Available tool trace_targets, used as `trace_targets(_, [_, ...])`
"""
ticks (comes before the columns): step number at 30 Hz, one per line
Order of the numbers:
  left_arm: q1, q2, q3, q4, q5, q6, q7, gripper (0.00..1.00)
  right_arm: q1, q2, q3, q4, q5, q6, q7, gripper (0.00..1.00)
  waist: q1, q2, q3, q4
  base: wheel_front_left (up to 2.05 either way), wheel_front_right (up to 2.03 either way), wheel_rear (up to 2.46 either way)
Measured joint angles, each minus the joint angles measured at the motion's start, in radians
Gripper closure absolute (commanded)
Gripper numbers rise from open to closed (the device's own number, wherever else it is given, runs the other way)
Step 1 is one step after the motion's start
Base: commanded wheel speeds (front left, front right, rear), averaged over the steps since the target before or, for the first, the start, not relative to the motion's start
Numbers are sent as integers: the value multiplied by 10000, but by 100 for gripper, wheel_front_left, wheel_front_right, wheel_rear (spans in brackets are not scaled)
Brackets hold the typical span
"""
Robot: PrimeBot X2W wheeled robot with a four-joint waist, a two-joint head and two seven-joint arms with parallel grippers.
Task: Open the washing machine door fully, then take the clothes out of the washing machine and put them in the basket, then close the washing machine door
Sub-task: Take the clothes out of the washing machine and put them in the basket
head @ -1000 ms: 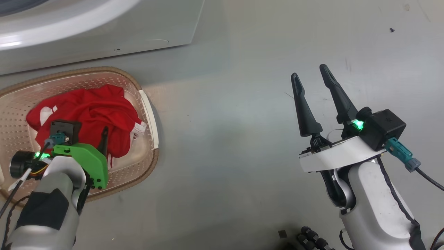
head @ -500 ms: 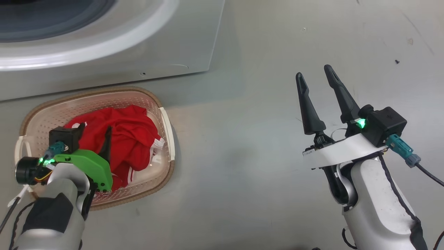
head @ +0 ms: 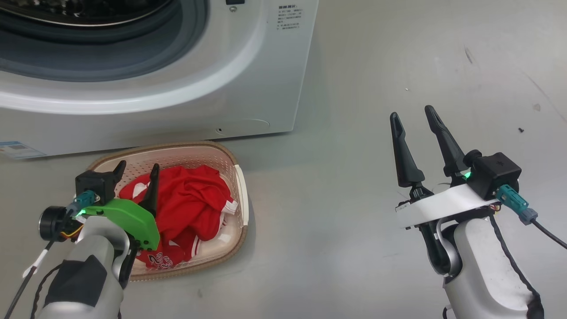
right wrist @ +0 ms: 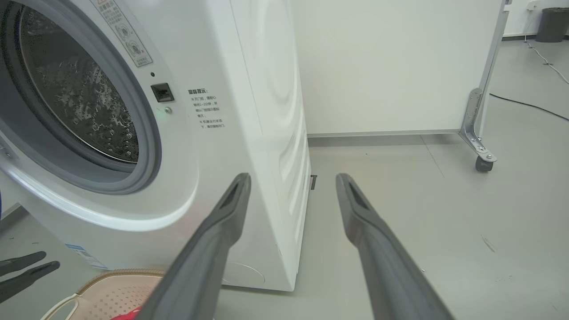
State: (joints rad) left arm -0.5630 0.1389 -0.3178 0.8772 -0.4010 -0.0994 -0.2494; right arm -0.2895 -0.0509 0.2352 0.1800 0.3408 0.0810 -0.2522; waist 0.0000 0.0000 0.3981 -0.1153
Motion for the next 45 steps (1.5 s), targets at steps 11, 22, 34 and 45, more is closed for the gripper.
trace_targets(11, [618, -33, 405, -1371, -23, -25, -25, 0, 546, 4, -274, 224, 0, 65, 0, 0, 0, 0, -1153, 564, 0, 0, 0])
trace_targets(22, [2040, -240, 876, -2794, -79, -27, -25, 0, 1388, 10, -385, 556, 2, 144, 0, 0, 0, 0, -2469, 1058, 0, 0, 0])
trace_targets(34, [3811, -232, 1549, -4017, -96, 146, -25, 0, 2017, 23, -222, 579, 35, 226, 0, 0, 0, 0, -3687, 1209, 0, 0, 0])
trace_targets(45, [4722, -307, 1712, -4880, -19, 251, -25, 0, 2185, 23, -265, 472, 50, 234, 0, 0, 0, 0, -3887, 1086, 0, 0, 0])
